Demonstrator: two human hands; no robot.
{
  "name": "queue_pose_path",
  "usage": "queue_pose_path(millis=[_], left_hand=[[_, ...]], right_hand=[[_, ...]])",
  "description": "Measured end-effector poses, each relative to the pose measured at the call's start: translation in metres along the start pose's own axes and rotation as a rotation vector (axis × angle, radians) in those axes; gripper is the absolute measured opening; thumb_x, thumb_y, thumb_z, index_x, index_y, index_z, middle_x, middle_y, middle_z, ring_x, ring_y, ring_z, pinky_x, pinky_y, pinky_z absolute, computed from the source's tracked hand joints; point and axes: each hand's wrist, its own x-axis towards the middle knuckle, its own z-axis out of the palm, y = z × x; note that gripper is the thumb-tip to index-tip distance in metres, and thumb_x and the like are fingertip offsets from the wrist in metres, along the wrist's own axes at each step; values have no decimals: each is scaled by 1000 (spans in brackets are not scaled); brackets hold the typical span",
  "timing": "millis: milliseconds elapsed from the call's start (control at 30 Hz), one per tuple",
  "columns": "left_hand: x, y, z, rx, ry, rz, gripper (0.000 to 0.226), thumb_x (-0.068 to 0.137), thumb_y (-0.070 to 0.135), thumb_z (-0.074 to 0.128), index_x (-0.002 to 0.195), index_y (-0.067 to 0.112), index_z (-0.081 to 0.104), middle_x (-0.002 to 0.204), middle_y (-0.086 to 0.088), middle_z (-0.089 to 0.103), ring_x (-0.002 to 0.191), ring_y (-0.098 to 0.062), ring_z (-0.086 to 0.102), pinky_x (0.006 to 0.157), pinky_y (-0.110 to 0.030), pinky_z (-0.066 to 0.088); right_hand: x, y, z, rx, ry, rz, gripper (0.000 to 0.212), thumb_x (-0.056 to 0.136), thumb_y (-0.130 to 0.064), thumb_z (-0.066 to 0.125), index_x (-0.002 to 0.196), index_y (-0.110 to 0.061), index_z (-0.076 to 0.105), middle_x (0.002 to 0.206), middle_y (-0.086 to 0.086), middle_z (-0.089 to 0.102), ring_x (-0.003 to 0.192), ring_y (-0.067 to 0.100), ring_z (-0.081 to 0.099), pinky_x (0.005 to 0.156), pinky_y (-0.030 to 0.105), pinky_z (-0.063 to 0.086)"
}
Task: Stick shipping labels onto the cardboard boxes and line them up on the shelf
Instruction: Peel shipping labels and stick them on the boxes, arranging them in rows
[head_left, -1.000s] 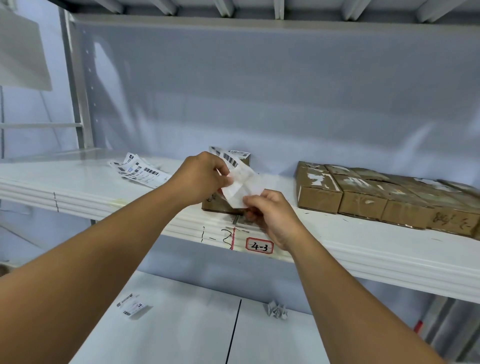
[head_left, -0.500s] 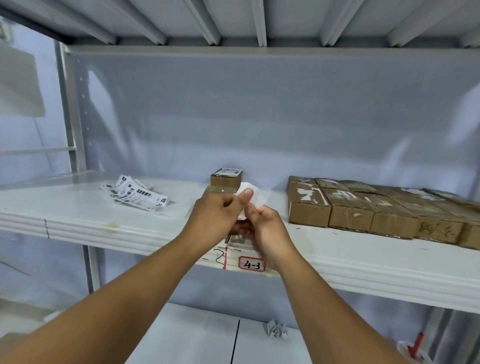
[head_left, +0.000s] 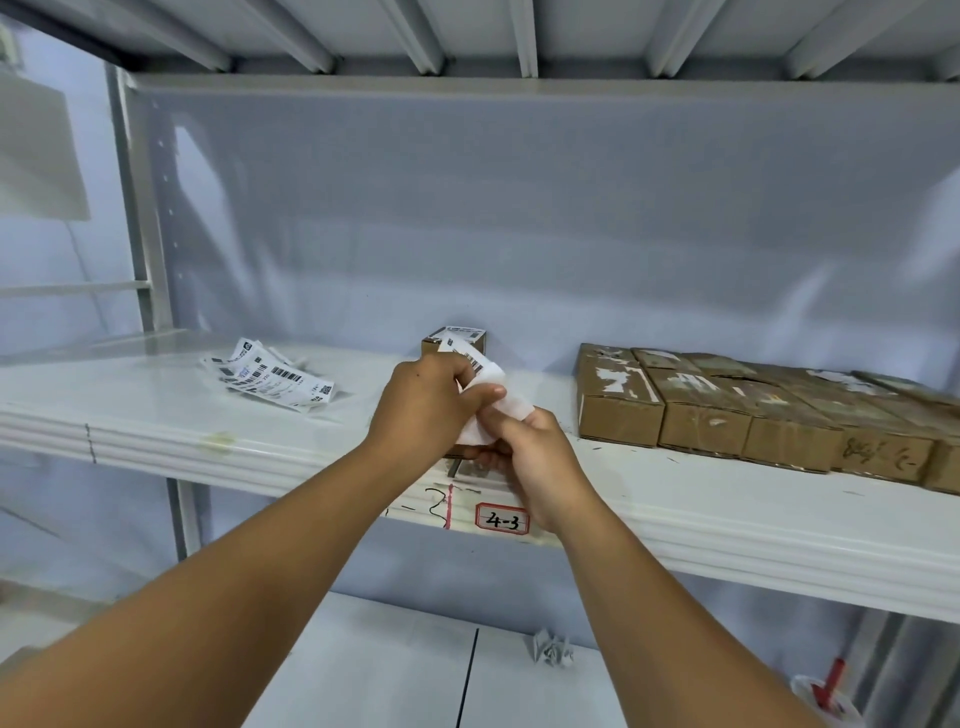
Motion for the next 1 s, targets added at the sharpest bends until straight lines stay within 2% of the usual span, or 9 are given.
queue_pose_path(millis=[100, 167, 300, 467, 567, 700, 833, 933, 1000], left_hand=[[5, -5, -4, 1, 4, -25, 40, 79, 36, 71, 54, 17, 47, 51, 6, 42, 49, -9, 39, 47, -18, 31], [8, -7, -7, -24, -20, -76, 39, 79, 37, 72, 53, 16, 50, 52, 6, 44, 50, -8, 40, 46, -17, 30], [12, -11, -12, -73, -50, -140, 46, 79, 36, 72, 49, 16, 44, 52, 8, 41, 51, -8, 39, 46, -21, 25], [14, -15, -17, -191, -94, -185, 51, 80, 27, 74, 43, 16, 39, 43, 10, 38, 47, -12, 37, 46, -22, 27], [15, -16, -20, -254, -118, -199, 47, 80, 24, 73, 46, 14, 44, 50, 5, 44, 50, -14, 42, 42, -15, 34], [16, -16, -22, -300, -110, -203, 32, 82, 22, 73, 57, 10, 57, 52, 10, 51, 50, -11, 47, 40, -12, 36], [17, -13, -24, -443, -132, -265, 15, 84, 14, 70, 69, 12, 67, 64, -2, 61, 55, -12, 58, 43, -17, 46], [17, -11, -25, -491, -139, -289, 15, 84, 11, 69, 70, 11, 67, 65, -3, 63, 56, -11, 61, 43, -19, 48], [15, -10, -25, -437, -139, -262, 16, 85, 14, 68, 69, 12, 67, 66, -3, 62, 59, -13, 61, 44, -20, 50]], right_hand=[[0, 0, -2, -37, 1, 14, 20, 96, -16, 52, 80, -11, 61, 56, 0, 60, 47, 10, 54, 56, 25, 47], [2, 3, -3, -96, 4, 19, 21, 96, -21, 54, 77, -12, 60, 55, 0, 58, 49, 11, 52, 59, 27, 45], [5, 6, -4, -116, -34, 28, 20, 96, -25, 54, 80, -14, 61, 65, 1, 58, 53, 11, 49, 63, 29, 42], [5, 4, -4, -85, -67, 57, 20, 97, -23, 52, 83, -14, 63, 59, -3, 59, 53, 11, 44, 59, 24, 38], [4, 2, -4, -67, -72, 72, 19, 97, -21, 51, 85, -14, 64, 58, -3, 59, 54, 12, 43, 58, 23, 38], [3, 0, -4, 1, -75, 86, 19, 97, -17, 51, 83, -12, 64, 55, -2, 59, 54, 14, 44, 55, 22, 39], [3, -2, -3, 15, -66, 92, 21, 96, -16, 51, 79, -11, 62, 54, 0, 59, 53, 14, 44, 54, 21, 39], [3, -2, -4, 25, -68, 96, 21, 96, -15, 51, 79, -10, 62, 55, 1, 60, 53, 14, 45, 53, 21, 40], [3, -3, -5, 50, -68, 95, 20, 96, -15, 51, 80, -7, 61, 54, 2, 60, 53, 14, 46, 51, 20, 41]])
